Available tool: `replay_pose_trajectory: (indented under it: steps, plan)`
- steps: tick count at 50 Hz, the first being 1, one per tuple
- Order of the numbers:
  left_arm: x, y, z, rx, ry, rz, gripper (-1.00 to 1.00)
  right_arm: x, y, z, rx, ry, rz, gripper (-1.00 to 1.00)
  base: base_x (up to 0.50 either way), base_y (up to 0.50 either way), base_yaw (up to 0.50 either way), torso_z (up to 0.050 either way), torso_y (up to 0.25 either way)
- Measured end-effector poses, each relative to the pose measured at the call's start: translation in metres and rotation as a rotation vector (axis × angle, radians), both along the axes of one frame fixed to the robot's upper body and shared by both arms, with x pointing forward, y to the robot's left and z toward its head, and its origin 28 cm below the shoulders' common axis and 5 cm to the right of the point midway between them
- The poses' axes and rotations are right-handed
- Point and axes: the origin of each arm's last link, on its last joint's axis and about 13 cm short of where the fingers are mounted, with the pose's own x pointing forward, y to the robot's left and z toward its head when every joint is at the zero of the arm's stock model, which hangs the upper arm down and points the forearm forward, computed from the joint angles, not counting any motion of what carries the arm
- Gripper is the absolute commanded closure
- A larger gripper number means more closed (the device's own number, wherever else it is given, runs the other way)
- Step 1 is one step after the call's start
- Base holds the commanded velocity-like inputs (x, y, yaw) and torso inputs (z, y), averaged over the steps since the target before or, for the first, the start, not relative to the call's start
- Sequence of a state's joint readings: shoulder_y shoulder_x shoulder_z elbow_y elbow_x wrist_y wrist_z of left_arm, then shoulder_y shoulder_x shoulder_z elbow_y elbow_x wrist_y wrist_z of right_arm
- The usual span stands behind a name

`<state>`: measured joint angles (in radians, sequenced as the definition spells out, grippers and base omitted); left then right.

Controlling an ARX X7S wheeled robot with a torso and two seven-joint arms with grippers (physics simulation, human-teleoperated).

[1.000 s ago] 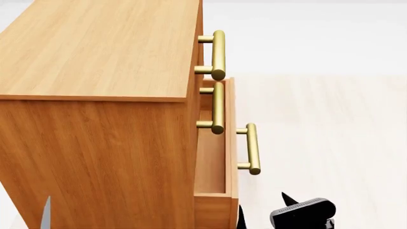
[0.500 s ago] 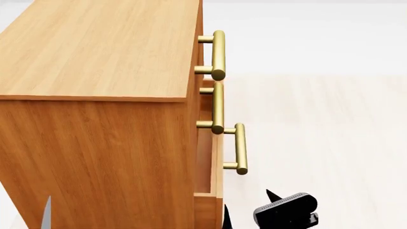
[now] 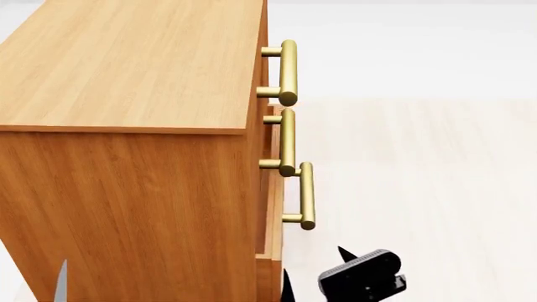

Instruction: Close the bottom drawer of the cabinet.

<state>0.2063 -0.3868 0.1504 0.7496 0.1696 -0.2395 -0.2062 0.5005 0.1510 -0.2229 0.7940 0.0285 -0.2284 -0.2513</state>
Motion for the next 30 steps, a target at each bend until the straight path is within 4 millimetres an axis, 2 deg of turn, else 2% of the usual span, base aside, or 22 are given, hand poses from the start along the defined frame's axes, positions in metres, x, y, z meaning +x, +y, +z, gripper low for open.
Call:
replay_pose_trajectory:
  steps: [30]
  plan:
    - [0.0, 0.0, 0.0, 0.001, 0.0, 0.0, -1.0, -0.004, 0.008, 0.013, -0.134, -0.026, 0.108, -1.0, 0.0, 0.0, 0.0, 0.0, 0.0]
